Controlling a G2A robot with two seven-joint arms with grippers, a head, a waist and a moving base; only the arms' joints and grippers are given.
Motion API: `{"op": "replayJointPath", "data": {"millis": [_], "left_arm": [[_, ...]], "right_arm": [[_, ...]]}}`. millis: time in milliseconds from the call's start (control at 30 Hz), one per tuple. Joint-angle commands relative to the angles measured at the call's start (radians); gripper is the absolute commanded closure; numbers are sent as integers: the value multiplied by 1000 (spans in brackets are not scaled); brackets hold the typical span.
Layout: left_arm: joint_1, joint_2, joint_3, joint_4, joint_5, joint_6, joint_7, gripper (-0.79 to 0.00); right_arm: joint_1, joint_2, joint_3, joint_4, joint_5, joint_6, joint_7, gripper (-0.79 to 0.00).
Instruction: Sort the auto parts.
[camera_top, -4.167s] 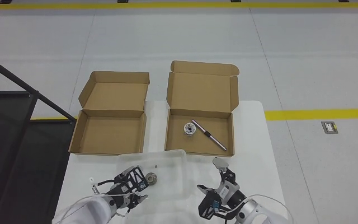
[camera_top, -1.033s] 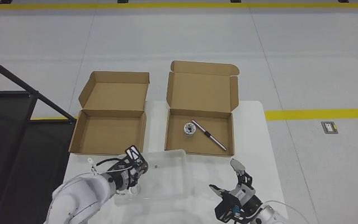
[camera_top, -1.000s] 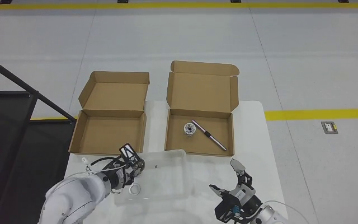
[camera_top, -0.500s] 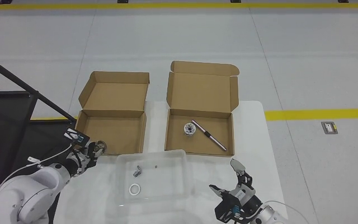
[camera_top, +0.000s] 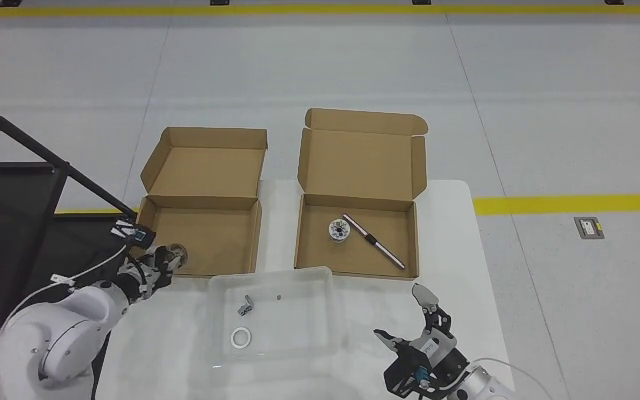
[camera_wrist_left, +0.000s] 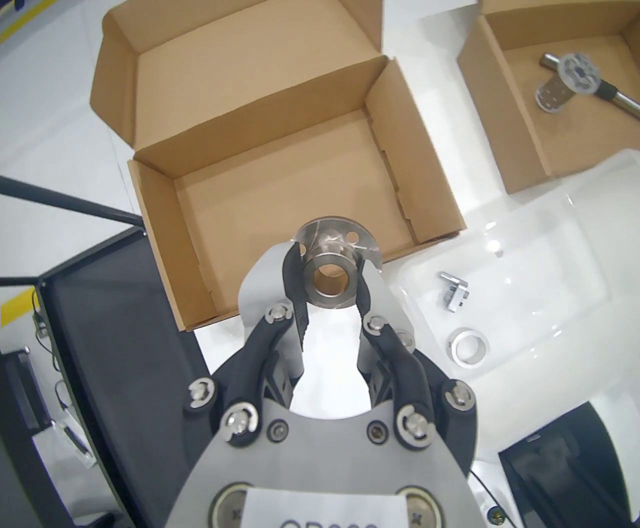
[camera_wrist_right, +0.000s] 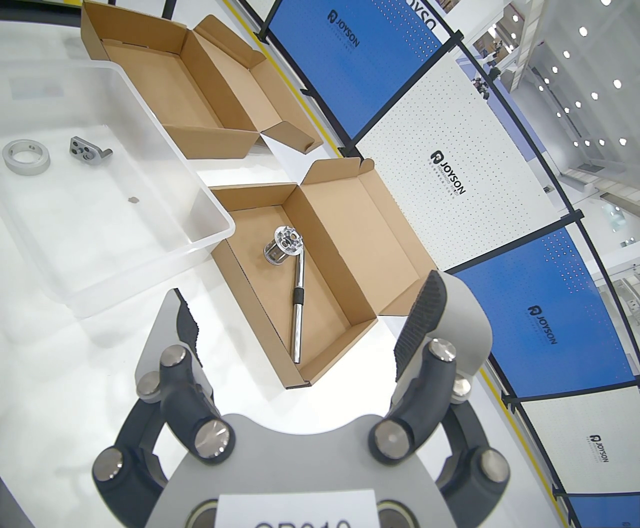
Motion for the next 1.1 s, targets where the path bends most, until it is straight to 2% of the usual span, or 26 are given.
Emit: {"op": "replayJointPath", "data": {"millis": [0,167,267,333,500,767,833,900,933,967,1067], "left_arm": [[-111,0,49,109,10,57,-33,0],[-329,-8,182,373,58,112,-47,0],[-425,-16,250,509,54,95,-41,0],[-467,-23,300,584,104,121,-1,0],[-566,-40,396,755,128,87,34,0],[-648,-70,512,910,158,96,95,0],[-664,-75,525,935,155,97,103,-145],[-677,-77,529,948,149,94,108,-440],[-682,-77,526,952,143,91,109,-690],[-685,-76,523,952,140,89,108,-785],[-690,-70,505,944,117,59,98,-785]], "right_arm": [[0,0,0,0,0,0,0,-785],[0,0,0,0,0,0,0,-785],[0,0,0,0,0,0,0,-785],[0,0,0,0,0,0,0,-785],[0,0,0,0,0,0,0,-785],[0,0,0,0,0,0,0,-785],[0,0,0,0,0,0,0,-785],[0,0,0,0,0,0,0,-785],[0,0,0,0,0,0,0,-785],[0,0,0,0,0,0,0,-785],[0,0,0,0,0,0,0,-785]]}}
